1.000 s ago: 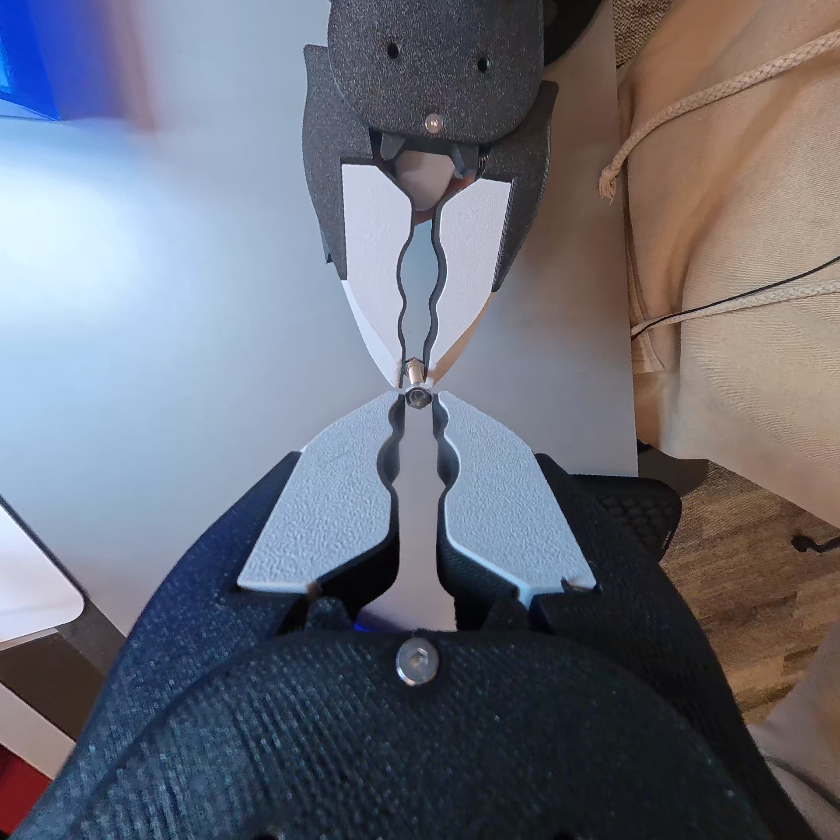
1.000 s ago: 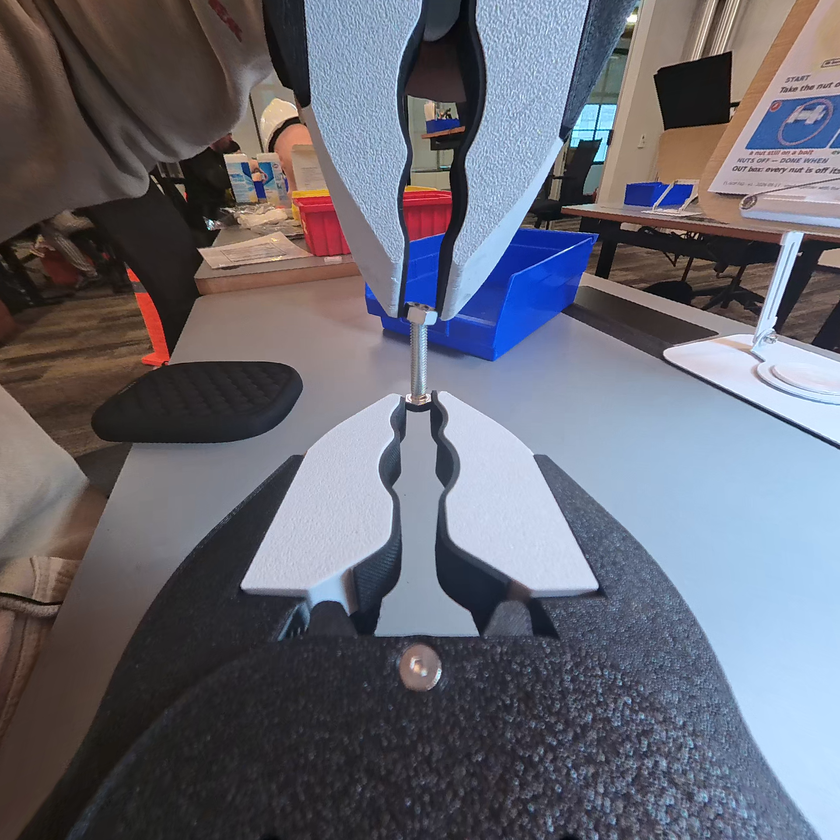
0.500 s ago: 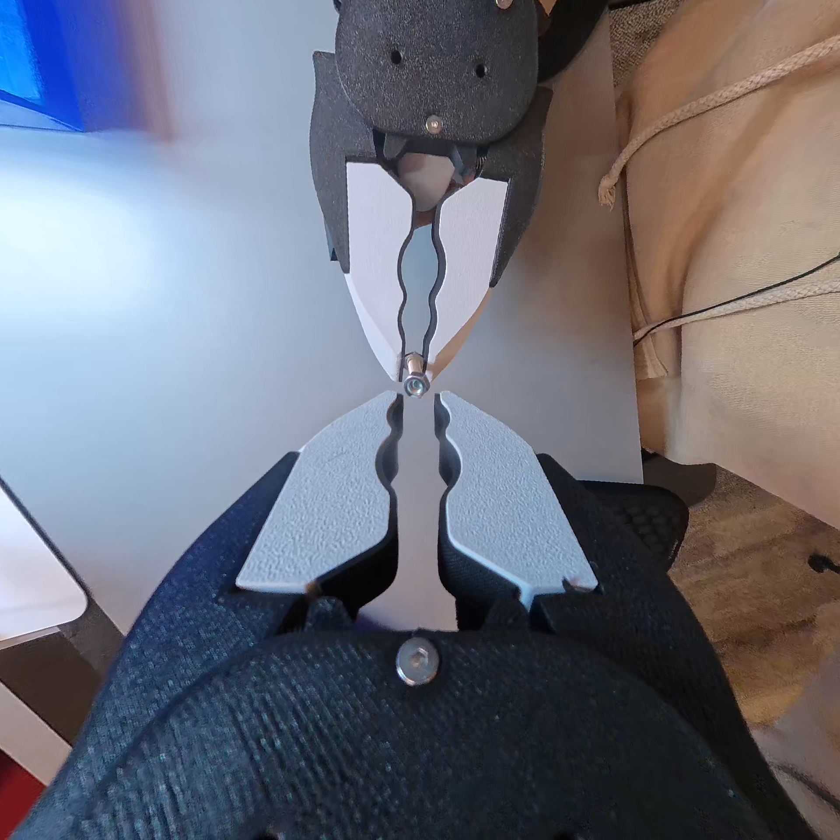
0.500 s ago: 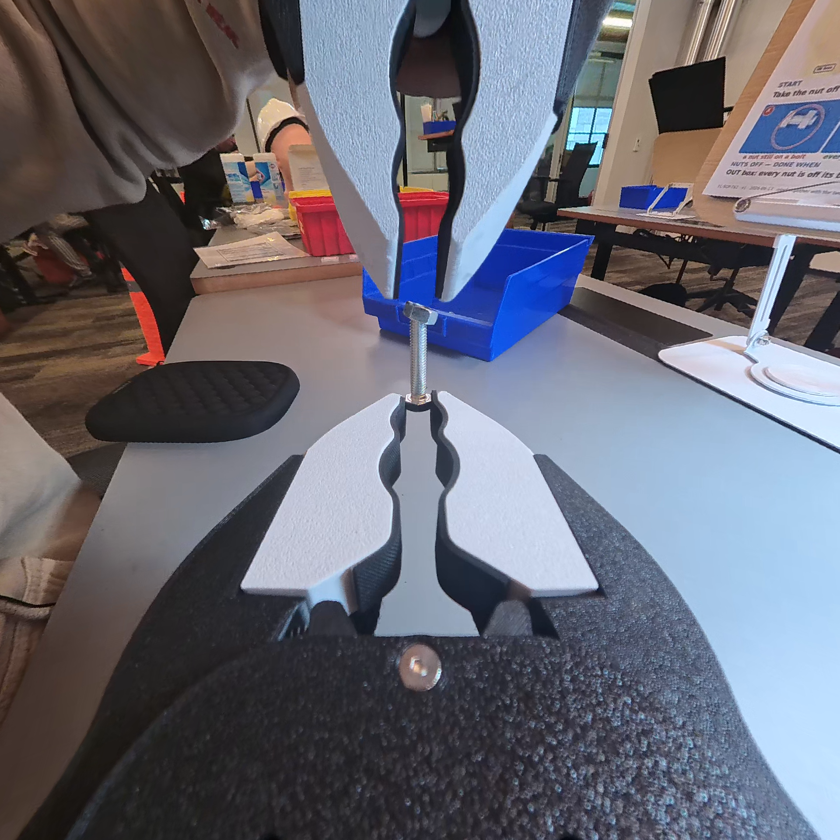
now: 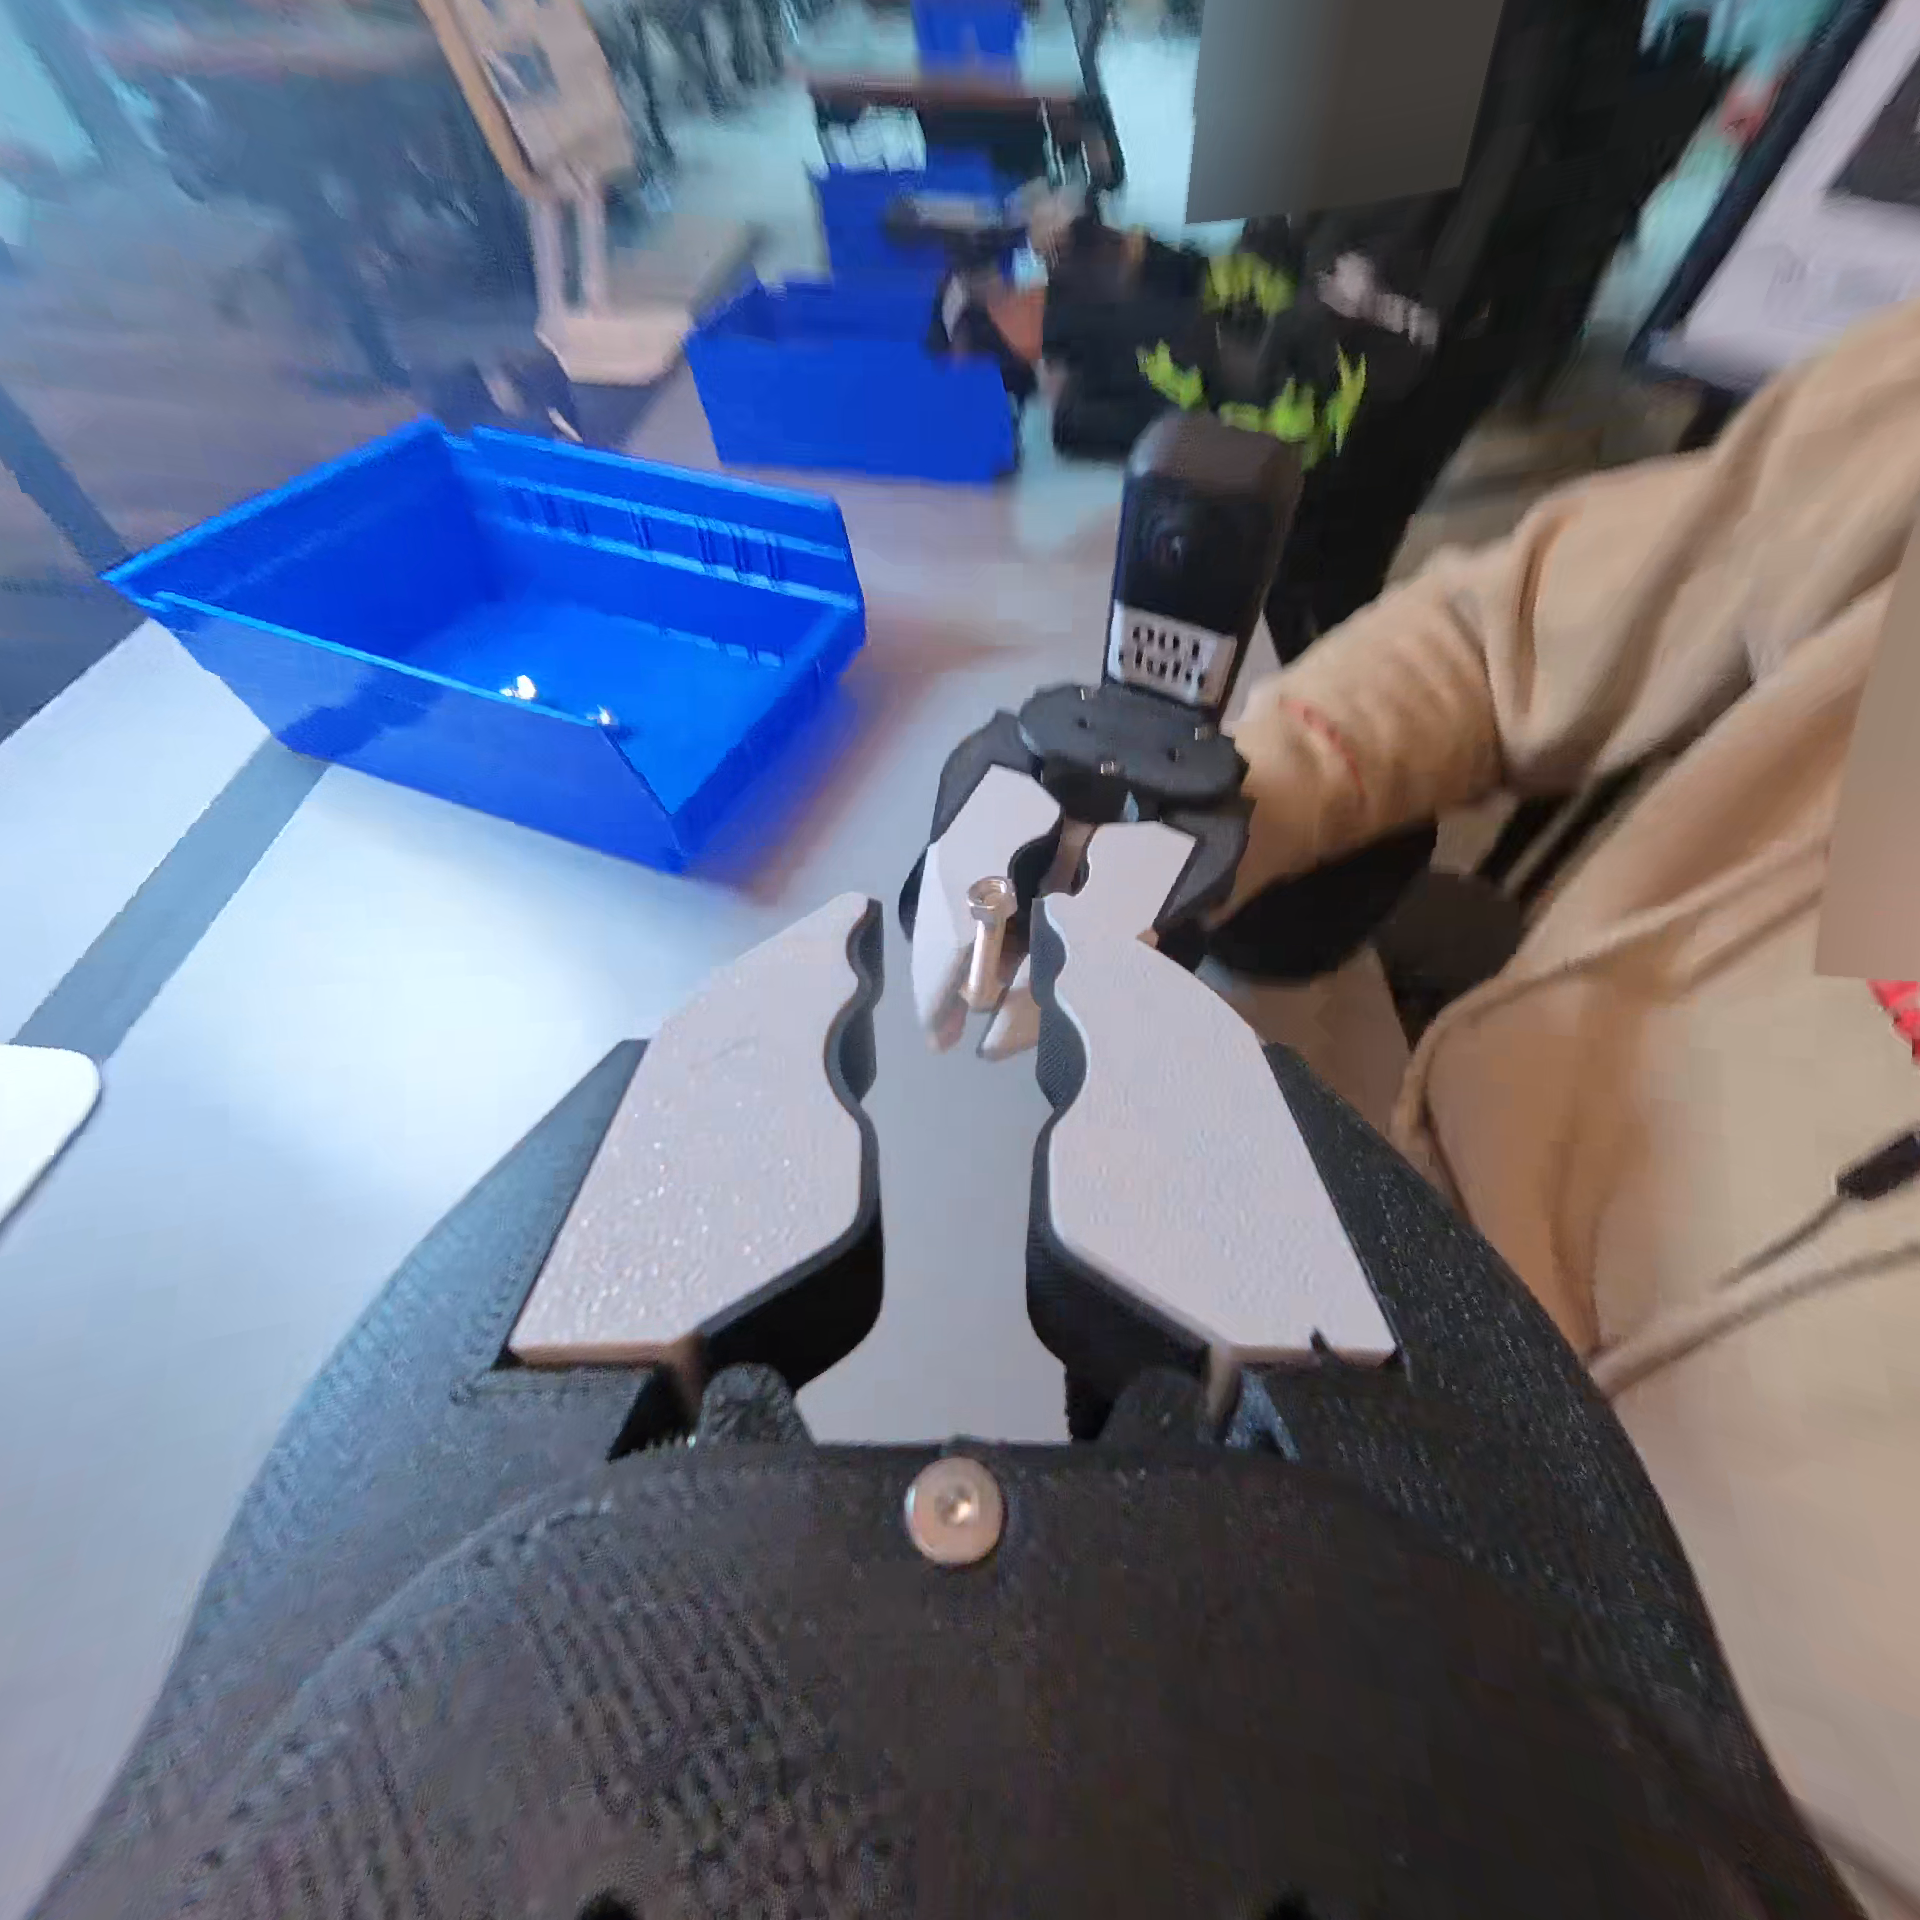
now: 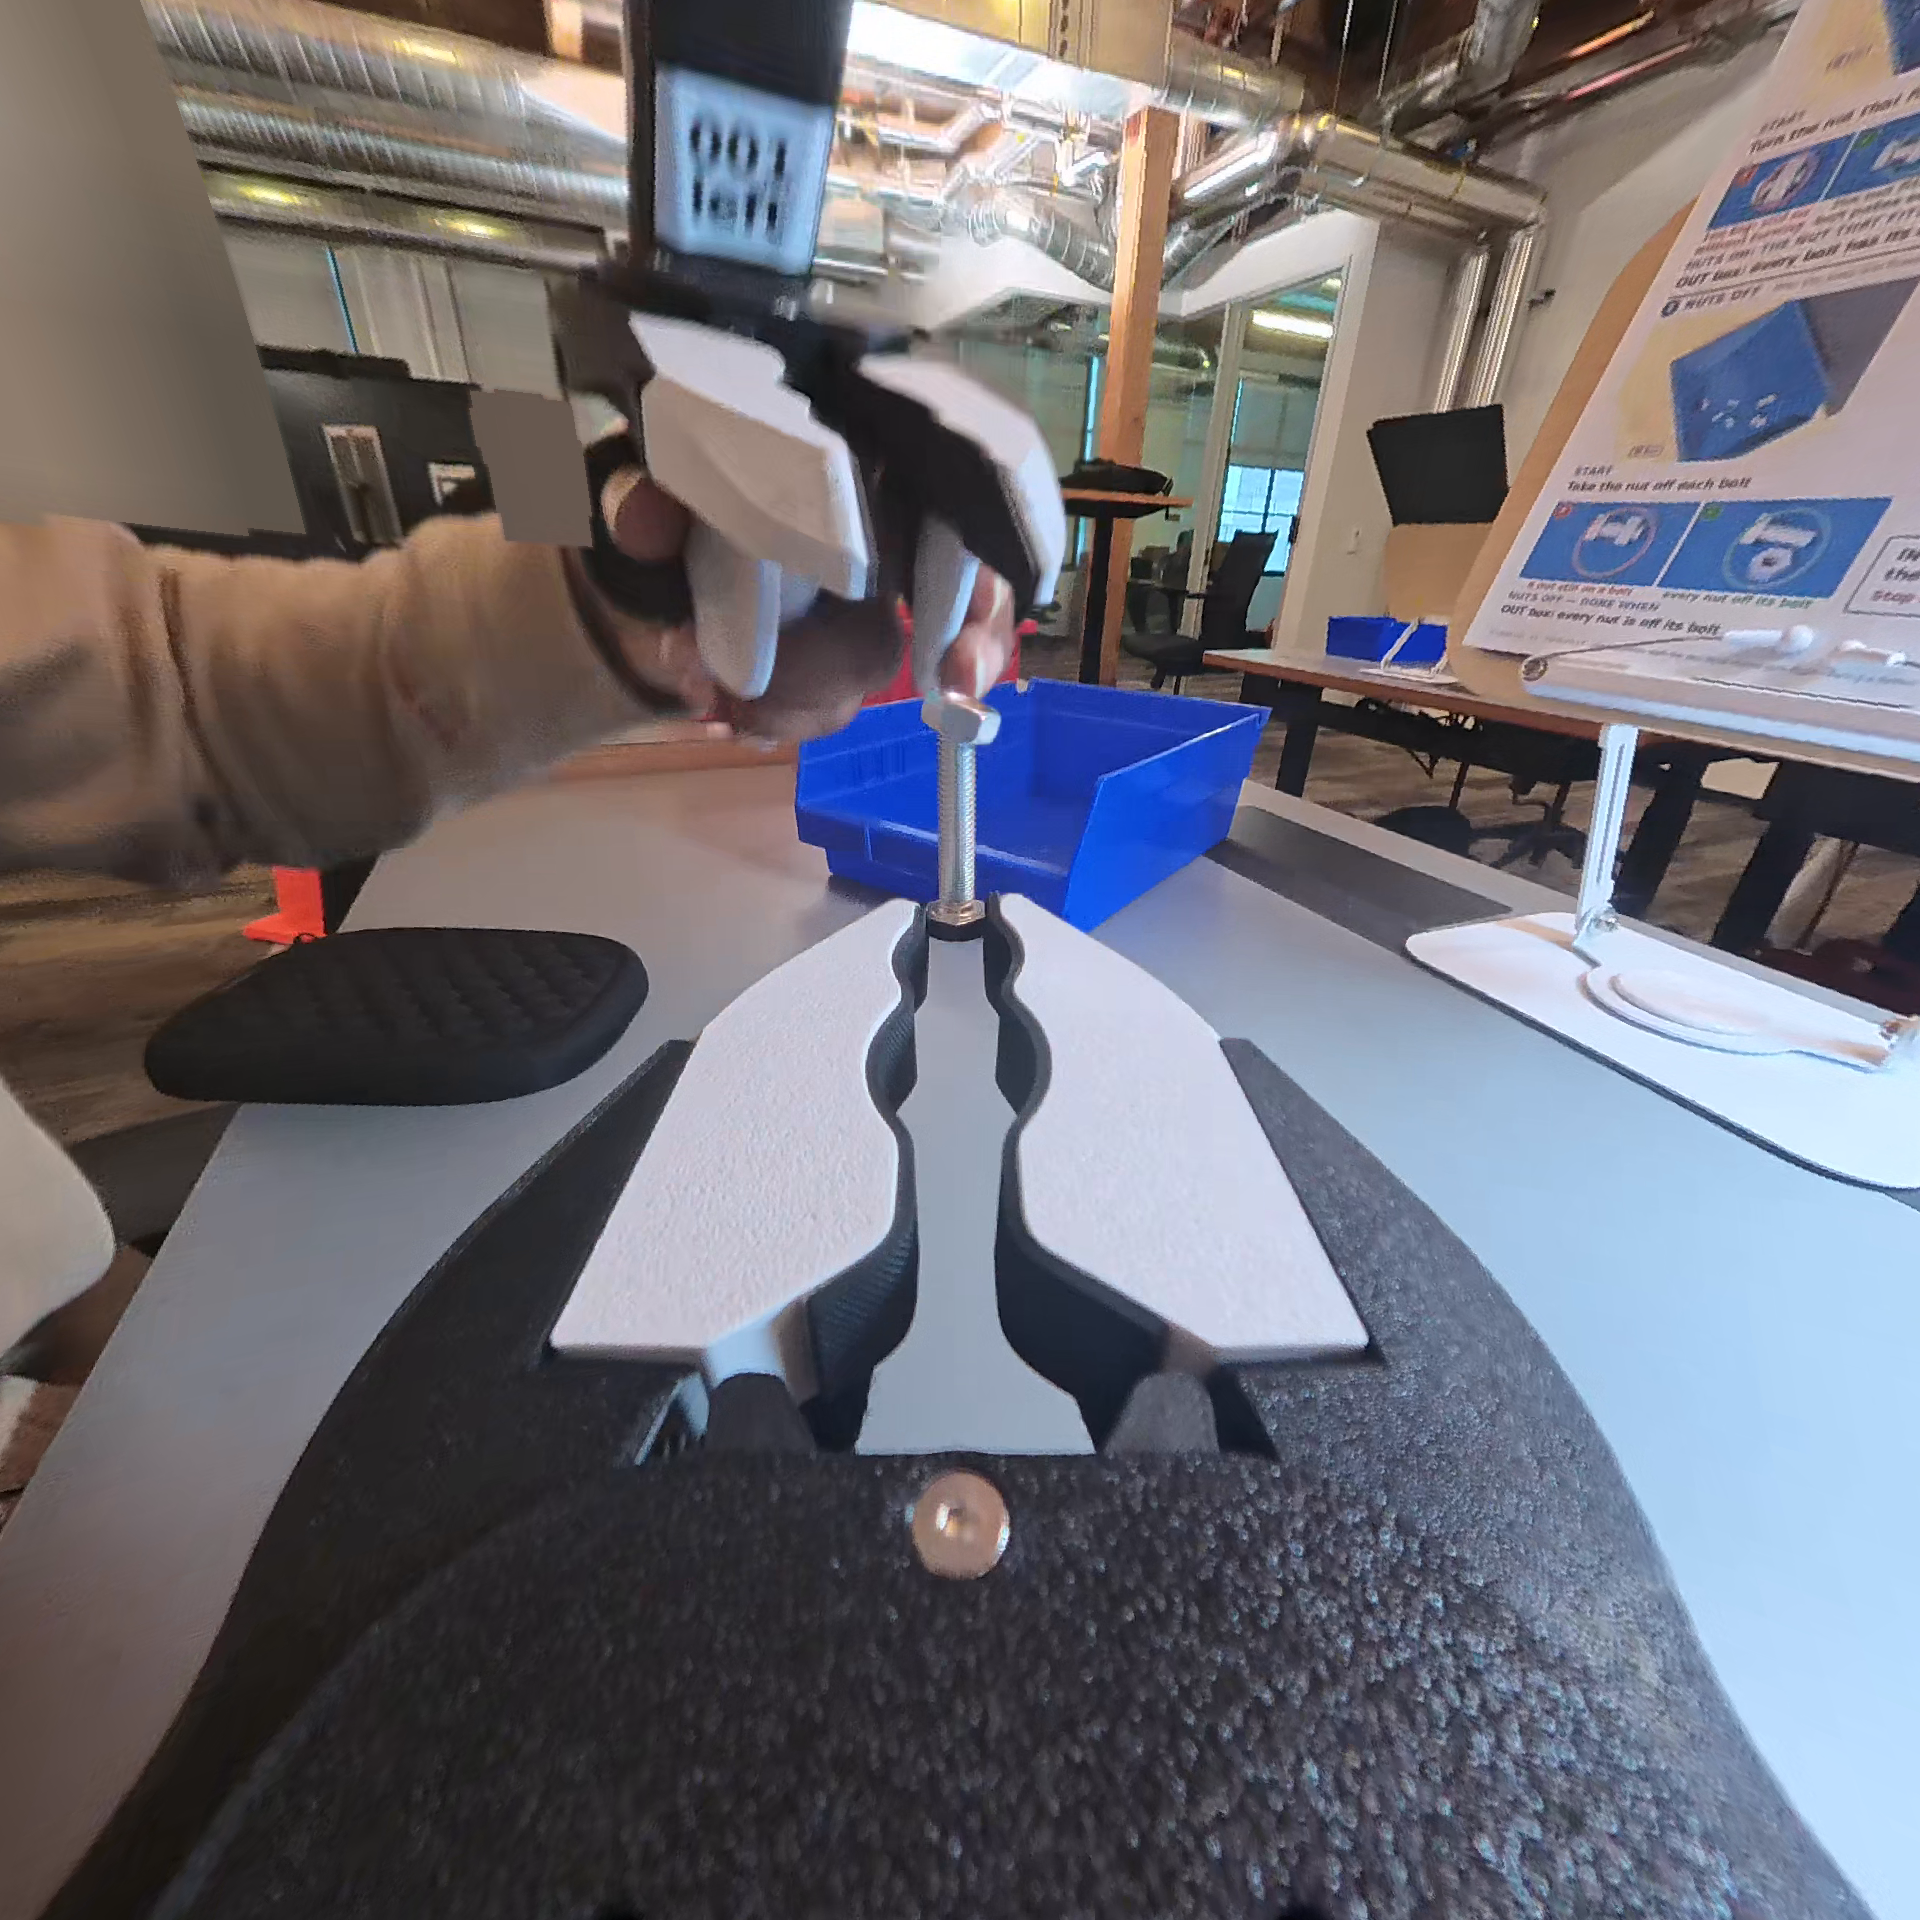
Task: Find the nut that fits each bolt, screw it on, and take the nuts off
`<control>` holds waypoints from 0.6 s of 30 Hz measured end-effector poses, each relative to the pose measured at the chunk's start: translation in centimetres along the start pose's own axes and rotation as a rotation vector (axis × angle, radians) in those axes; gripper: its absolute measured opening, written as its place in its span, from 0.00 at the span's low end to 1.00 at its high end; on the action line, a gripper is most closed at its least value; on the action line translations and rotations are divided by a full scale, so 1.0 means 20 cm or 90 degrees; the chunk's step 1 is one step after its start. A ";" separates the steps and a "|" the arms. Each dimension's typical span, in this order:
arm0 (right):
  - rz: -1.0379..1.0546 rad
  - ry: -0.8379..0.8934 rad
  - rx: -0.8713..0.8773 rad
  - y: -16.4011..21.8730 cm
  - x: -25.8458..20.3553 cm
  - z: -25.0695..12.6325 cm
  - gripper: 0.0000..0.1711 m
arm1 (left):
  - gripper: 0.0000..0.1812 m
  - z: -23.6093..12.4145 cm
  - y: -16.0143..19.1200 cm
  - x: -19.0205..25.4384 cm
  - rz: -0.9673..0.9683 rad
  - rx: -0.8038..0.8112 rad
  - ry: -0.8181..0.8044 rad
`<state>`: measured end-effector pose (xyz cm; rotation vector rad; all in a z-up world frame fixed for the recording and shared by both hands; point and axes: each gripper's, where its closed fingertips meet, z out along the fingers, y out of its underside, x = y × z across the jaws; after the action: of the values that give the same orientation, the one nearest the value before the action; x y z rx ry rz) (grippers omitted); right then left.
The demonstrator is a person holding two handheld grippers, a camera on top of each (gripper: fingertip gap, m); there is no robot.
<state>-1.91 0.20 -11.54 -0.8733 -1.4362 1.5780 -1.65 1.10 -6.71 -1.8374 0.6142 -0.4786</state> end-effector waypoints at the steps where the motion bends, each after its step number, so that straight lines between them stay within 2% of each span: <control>1: -0.001 -0.001 0.004 0.00 0.00 0.00 0.06 | 0.15 0.01 0.01 0.01 -0.020 0.045 -0.013; 3: -0.002 -0.002 0.005 0.01 0.00 0.01 0.06 | 0.14 0.03 0.04 0.01 -0.039 0.102 -0.047; 7: -0.008 0.005 -0.001 0.03 0.00 0.01 0.06 | 0.13 0.07 0.10 0.00 -0.031 0.133 -0.091; 18: -0.030 0.010 -0.033 0.09 0.02 0.03 0.06 | 0.08 0.11 0.13 0.00 -0.073 0.145 -0.061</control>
<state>-2.78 0.24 -13.27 -0.8733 -1.4821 1.5026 -0.79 2.06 -9.83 -1.6735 0.3740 -0.5120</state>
